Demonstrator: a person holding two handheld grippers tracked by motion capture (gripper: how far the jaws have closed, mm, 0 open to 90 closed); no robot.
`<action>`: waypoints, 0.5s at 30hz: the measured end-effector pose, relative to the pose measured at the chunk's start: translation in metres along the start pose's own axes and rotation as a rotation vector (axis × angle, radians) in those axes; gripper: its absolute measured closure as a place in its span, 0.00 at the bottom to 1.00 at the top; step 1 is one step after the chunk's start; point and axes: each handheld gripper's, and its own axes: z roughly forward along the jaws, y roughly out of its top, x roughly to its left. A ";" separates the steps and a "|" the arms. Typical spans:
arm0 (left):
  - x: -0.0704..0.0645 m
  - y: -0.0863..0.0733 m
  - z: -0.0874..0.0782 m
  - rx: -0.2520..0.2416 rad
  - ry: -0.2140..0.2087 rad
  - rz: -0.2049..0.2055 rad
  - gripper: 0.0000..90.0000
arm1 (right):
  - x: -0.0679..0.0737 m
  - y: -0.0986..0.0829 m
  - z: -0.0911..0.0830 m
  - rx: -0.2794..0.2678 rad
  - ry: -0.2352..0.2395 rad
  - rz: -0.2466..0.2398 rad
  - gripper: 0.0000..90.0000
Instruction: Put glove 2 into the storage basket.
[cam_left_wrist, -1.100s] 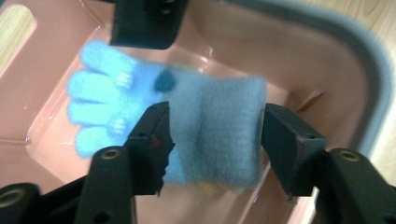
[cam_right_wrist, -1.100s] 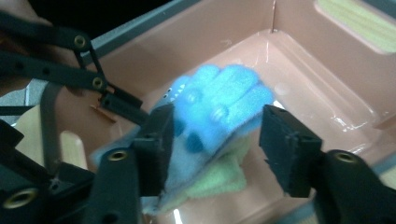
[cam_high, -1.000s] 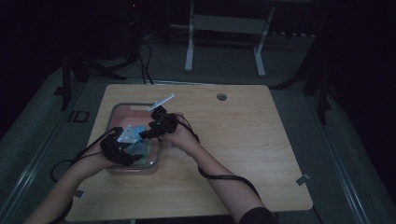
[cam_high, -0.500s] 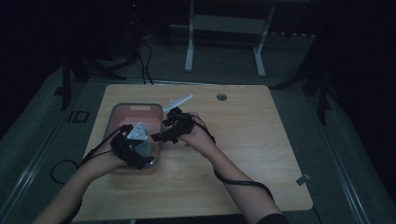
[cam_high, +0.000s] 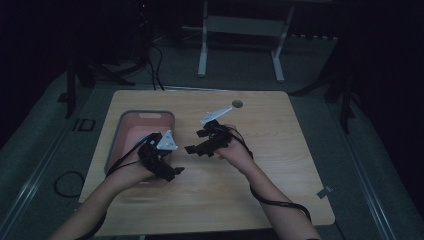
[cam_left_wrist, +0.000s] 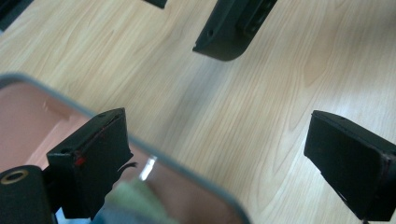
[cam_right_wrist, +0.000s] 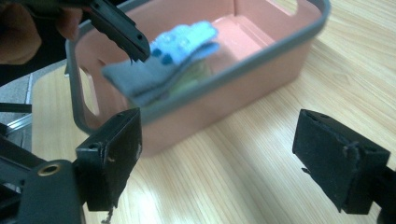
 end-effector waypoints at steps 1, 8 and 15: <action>-0.002 0.002 0.002 -0.001 -0.010 0.001 0.08 | -0.001 -0.003 -0.003 0.001 -0.006 0.002 0.17; -0.013 0.014 0.019 -0.016 -0.036 0.029 0.08 | -0.011 -0.022 -0.017 0.001 -0.024 0.013 0.18; -0.023 0.021 0.035 -0.017 -0.082 0.055 0.07 | -0.014 -0.038 -0.028 0.007 -0.041 0.004 0.18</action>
